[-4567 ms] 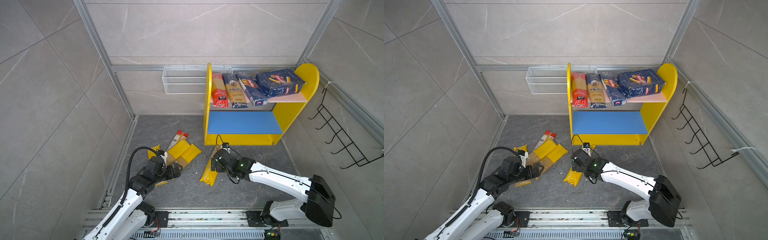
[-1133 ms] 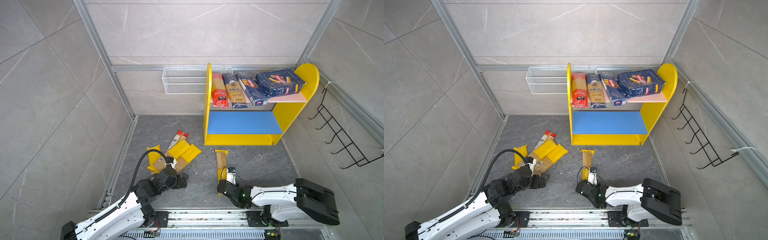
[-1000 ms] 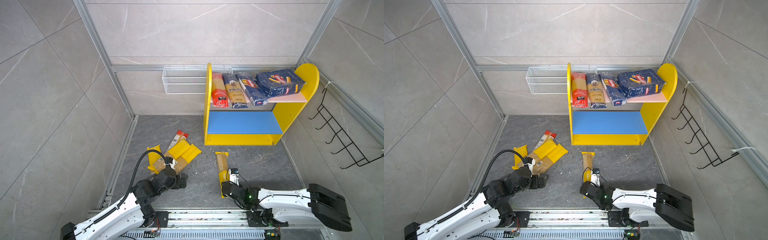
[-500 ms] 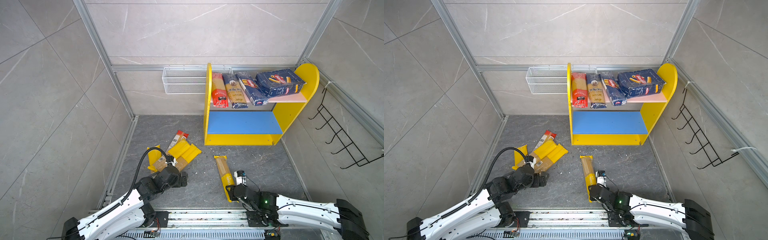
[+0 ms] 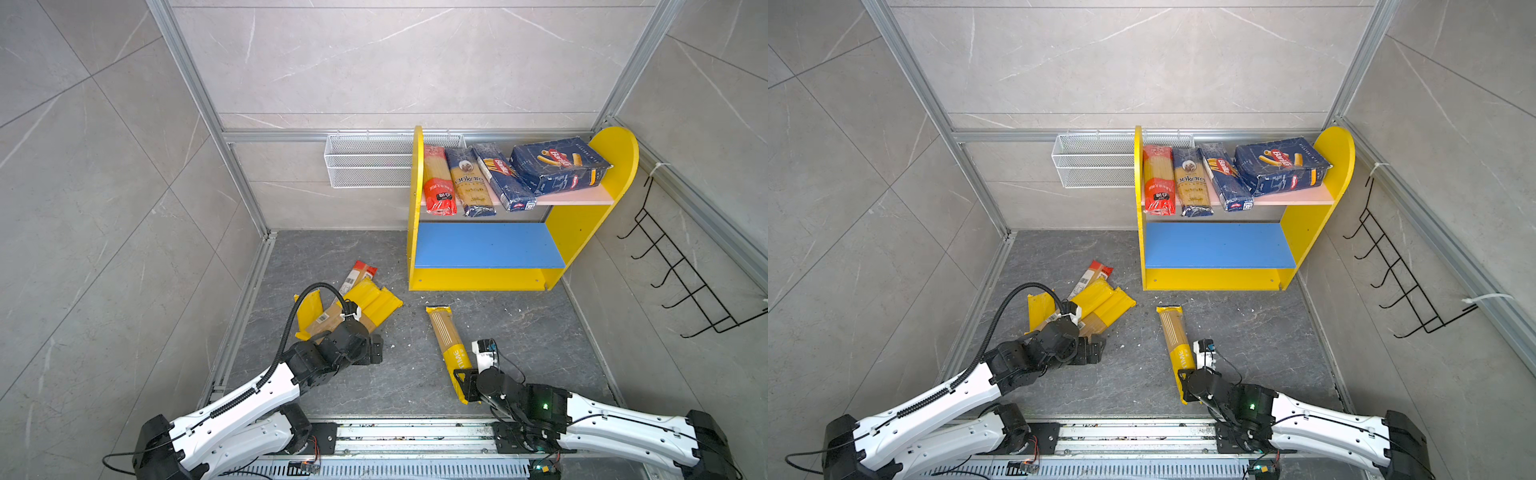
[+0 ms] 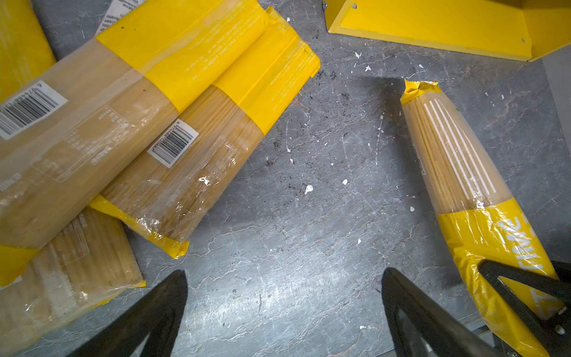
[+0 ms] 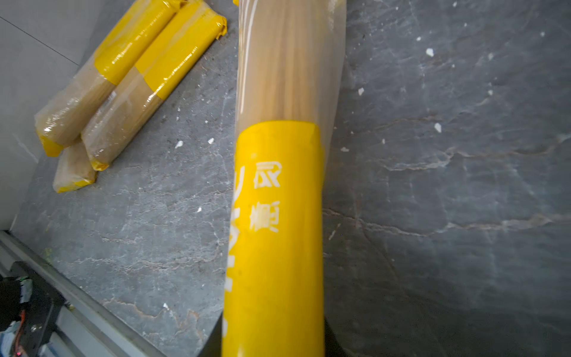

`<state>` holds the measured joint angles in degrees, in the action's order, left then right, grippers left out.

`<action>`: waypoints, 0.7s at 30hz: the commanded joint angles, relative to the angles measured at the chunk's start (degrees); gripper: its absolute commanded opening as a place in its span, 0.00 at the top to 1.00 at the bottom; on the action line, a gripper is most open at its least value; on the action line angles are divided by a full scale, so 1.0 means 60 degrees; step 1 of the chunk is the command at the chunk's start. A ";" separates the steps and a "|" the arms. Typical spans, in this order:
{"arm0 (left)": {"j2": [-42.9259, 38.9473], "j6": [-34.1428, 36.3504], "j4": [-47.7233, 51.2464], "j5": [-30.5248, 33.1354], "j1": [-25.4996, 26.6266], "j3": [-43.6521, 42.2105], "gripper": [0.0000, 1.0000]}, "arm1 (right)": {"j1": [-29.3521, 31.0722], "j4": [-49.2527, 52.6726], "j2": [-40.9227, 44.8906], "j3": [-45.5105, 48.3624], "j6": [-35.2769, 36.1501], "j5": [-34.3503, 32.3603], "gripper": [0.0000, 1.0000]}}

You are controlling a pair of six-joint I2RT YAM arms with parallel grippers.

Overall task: Place and organize the pasta boxes and bags onto the shelf
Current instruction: 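Lift the Pastatime bag upright by its yellow end with the right gripper, then carry the Pastatime bag up toward the shelf's blue lower level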

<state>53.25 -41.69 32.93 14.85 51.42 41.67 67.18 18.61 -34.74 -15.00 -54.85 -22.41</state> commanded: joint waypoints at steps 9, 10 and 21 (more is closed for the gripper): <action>0.0260 0.0754 -0.0014 0.0147 0.0000 0.1063 0.00 | 0.0024 0.0231 0.1299 -0.2152 0.1186 -0.0867 0.84; 0.0310 0.0794 -0.0026 0.0132 -0.0026 0.1102 0.00 | 0.0024 0.0275 0.1177 -0.2347 0.1309 -0.0932 0.84; 0.0488 0.1305 -0.0442 -0.0607 -0.0873 0.1462 0.00 | -0.1954 0.0095 -0.1358 -0.4675 0.2366 0.0101 0.84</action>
<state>56.14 -36.53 32.56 12.88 47.22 47.57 59.94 26.20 -42.26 -38.41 -43.94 -22.98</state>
